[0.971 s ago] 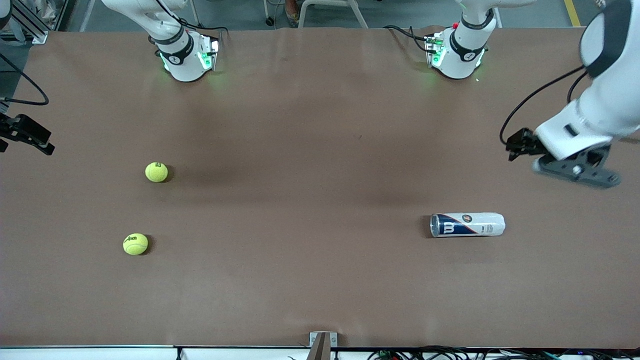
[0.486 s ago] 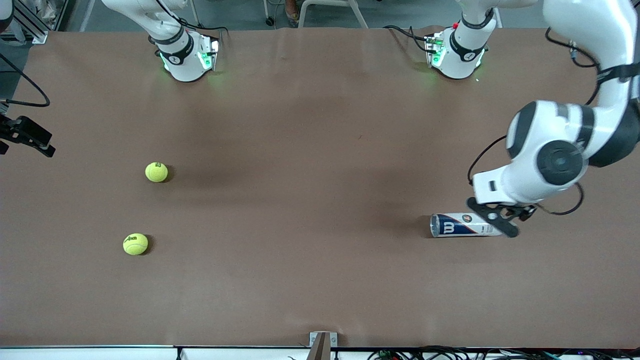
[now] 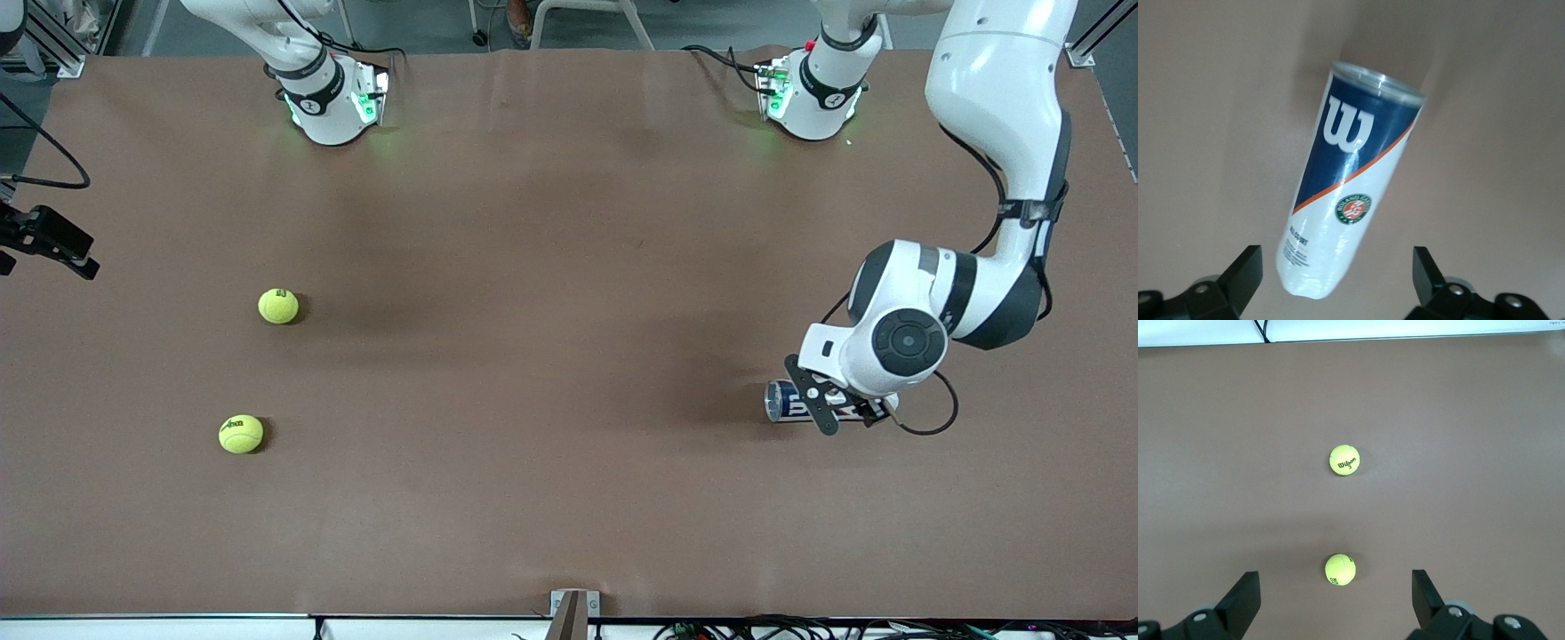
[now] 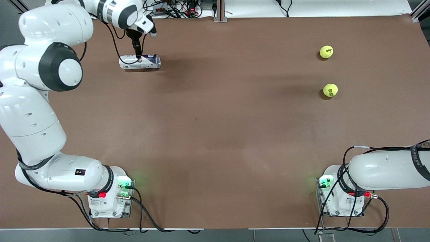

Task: Insert tennis ball vertically with right arm
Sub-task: 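Grasp the tennis can with the left gripper and stand it upright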

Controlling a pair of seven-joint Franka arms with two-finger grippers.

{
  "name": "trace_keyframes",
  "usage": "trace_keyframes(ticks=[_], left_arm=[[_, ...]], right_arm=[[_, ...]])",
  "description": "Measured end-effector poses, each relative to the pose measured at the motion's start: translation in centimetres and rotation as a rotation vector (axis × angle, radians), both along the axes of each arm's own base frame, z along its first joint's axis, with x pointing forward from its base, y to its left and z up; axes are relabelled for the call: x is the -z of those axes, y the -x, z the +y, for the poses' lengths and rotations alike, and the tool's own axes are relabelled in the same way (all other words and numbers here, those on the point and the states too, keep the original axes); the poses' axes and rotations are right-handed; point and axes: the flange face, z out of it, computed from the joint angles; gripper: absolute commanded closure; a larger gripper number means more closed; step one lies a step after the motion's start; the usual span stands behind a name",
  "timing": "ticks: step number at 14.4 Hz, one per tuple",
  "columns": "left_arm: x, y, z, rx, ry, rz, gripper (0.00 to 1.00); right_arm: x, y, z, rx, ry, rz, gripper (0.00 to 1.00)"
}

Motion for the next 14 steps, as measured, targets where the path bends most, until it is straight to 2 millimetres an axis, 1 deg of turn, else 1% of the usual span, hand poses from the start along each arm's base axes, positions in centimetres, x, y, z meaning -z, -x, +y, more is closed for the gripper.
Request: trace_keyframes(ticks=[2, 6, 8, 12, 14], left_arm=[[2.0, 0.1, -0.2, 0.050, -0.045, 0.017, 0.03], [5.3, 0.4, -0.7, 0.119, -0.104, 0.042, 0.05], [6.1, 0.6, -1.4, 0.150, -0.124, 0.045, 0.06], [6.6, 1.1, -3.5, 0.199, -0.185, 0.023, 0.06], [7.3, 1.3, -3.7, 0.204, -0.199, 0.026, 0.06]], right_arm=[[0.0, -0.1, 0.0, 0.000, 0.000, -0.004, 0.00], [0.1, -0.1, 0.0, 0.000, 0.000, -0.004, 0.00], [0.7, -0.4, 0.0, 0.000, 0.000, 0.007, 0.00], [1.6, -1.0, 0.0, -0.001, 0.001, 0.019, 0.00], [1.8, -1.1, 0.0, -0.001, 0.001, 0.022, 0.00]])
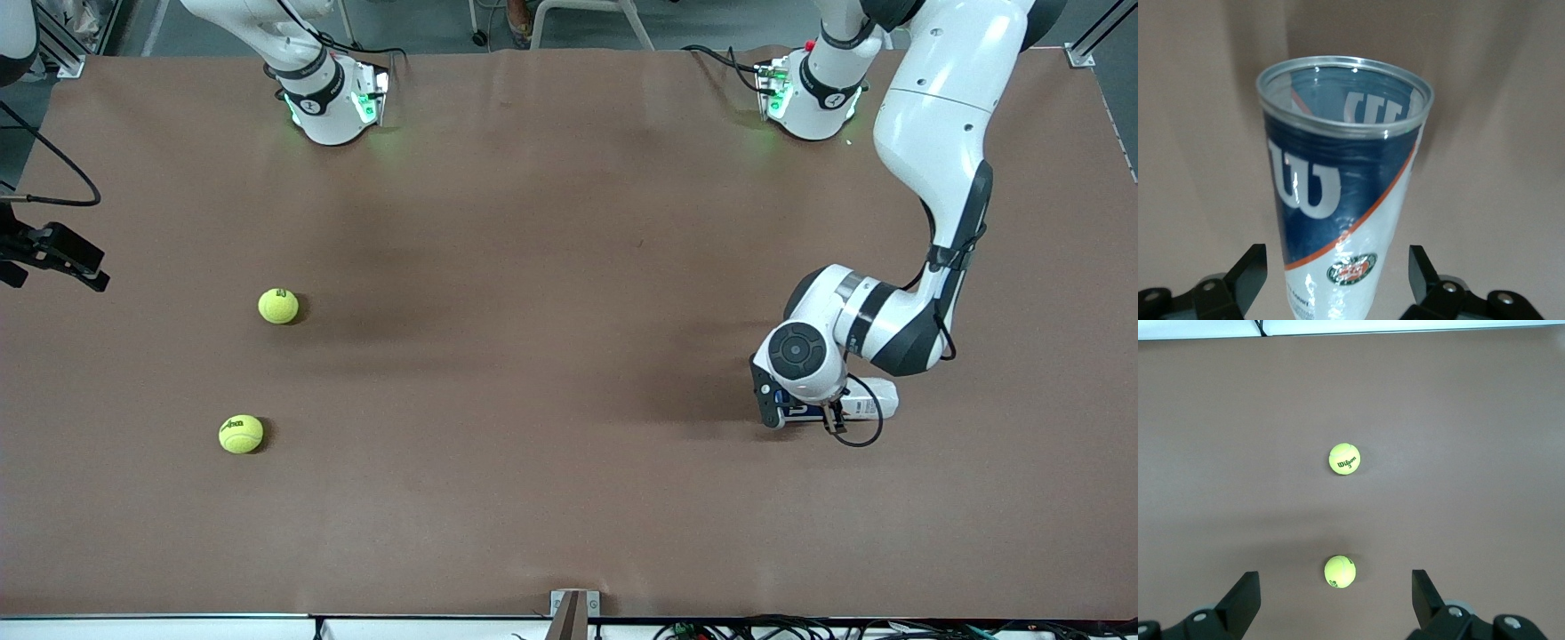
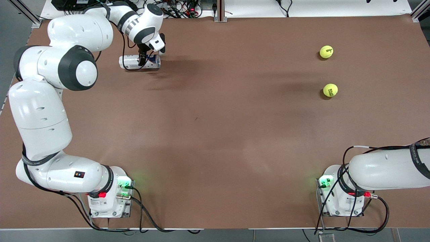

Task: Insert tennis ball vertically with right arm
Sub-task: 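Grasp the tennis can with the left gripper and stand it upright, then grasp a tennis ball with the right gripper while the left gripper holds the can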

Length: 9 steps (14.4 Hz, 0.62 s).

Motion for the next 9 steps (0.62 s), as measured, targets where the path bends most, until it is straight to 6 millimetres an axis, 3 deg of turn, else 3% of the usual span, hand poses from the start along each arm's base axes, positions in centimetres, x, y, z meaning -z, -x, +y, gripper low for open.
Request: trace_keyframes(ticks=[9], left_arm=[[1.9, 0.8, -0.8, 0.042, -0.072, 0.024, 0.09]], right_arm=[[3.1, -1.6, -0.1, 0.001, 0.001, 0.048, 0.00]])
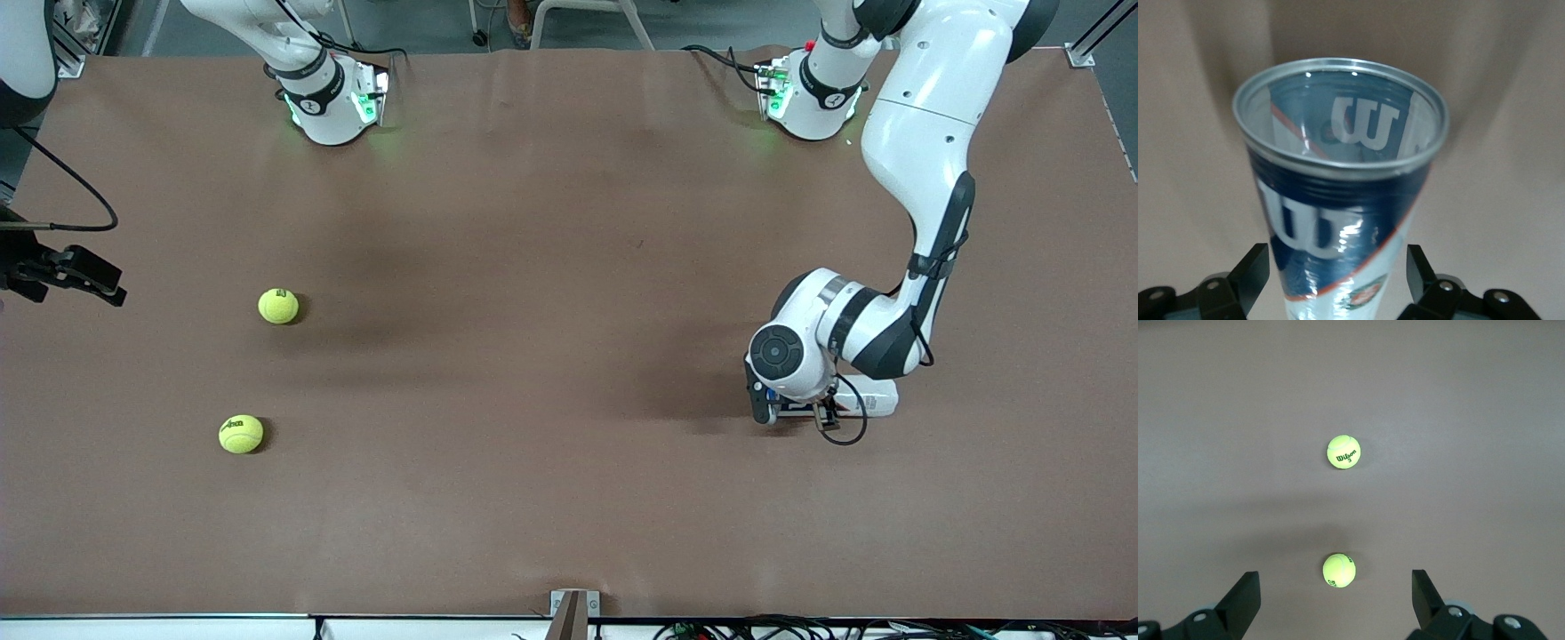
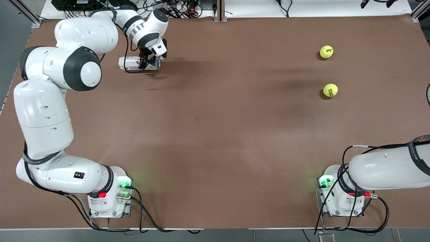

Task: Insert tennis ball vertically with right arm
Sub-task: 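Grasp a tennis ball with the right gripper while the left gripper holds the can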

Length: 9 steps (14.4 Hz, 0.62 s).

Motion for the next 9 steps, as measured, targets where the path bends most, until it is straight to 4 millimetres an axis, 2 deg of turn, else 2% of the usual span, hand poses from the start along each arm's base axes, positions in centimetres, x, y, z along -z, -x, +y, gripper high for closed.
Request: trace_keyframes(ticks=[7, 9], left_arm=[[1.3, 0.0, 0.0, 0.008, -0.029, -0.002, 0.14], [1.8, 0.1, 0.0, 0.005, -0.031, 0.002, 0.17]], right_arm=[[1.9, -0.7, 0.0, 0.000, 0.000, 0.040, 0.00], [3.7, -0.5, 0.0, 0.001, -0.004, 0.107, 0.00]])
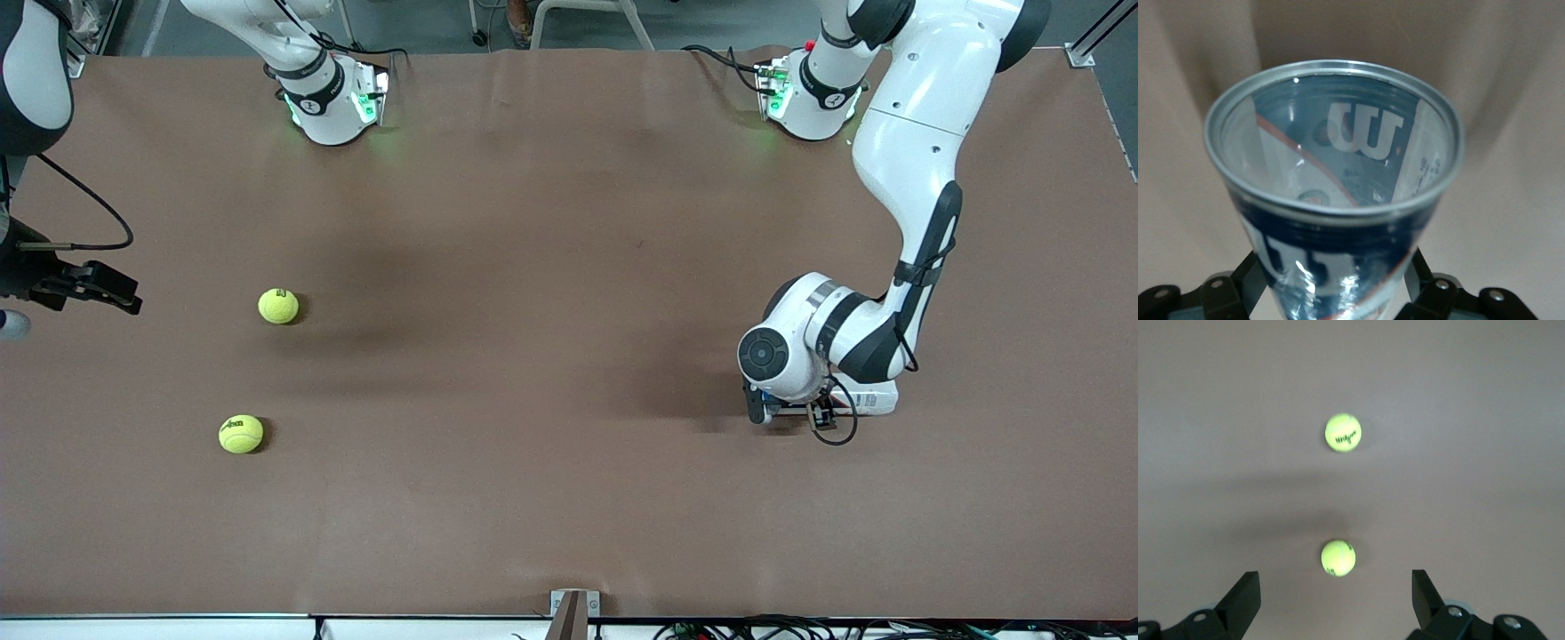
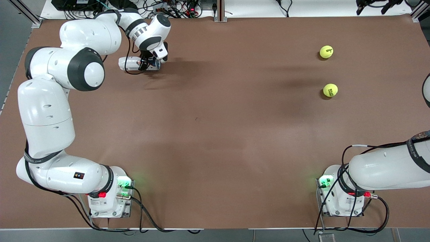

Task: Insert tennis ball vertically with right arm
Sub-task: 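Grasp a tennis ball with the right gripper while the left gripper holds the can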

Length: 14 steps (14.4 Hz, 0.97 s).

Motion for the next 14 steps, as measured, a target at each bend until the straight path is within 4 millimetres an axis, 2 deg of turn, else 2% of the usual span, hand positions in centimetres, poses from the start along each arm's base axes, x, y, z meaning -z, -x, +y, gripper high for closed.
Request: trace_keyframes(ticks=[3, 8, 12, 14], left_arm=[[0.2, 0.0, 0.1, 0.001, -0.004, 0.001, 0.26], [0.0, -0.1, 0.1, -0.001, -0.006, -0.003, 0.31], [-1.0, -0.6, -0.9, -0.016, 0.030, -0.016, 0.31], [-2.3, -1.2, -1.9, -0.014, 0.082, -0.012, 0.31]], right_arm=[[5.8, 1.0, -0.2, 0.008, -0.009, 0.146, 0.00], [16.5, 3.2, -1.8, 0.040, -0.031, 0.248, 0.00], [24.3, 5.5, -0.8, 0.035, -0.049, 0.253, 0.00], [27.2, 6.1, -0.4, 0.028, -0.048, 0.266, 0.00]])
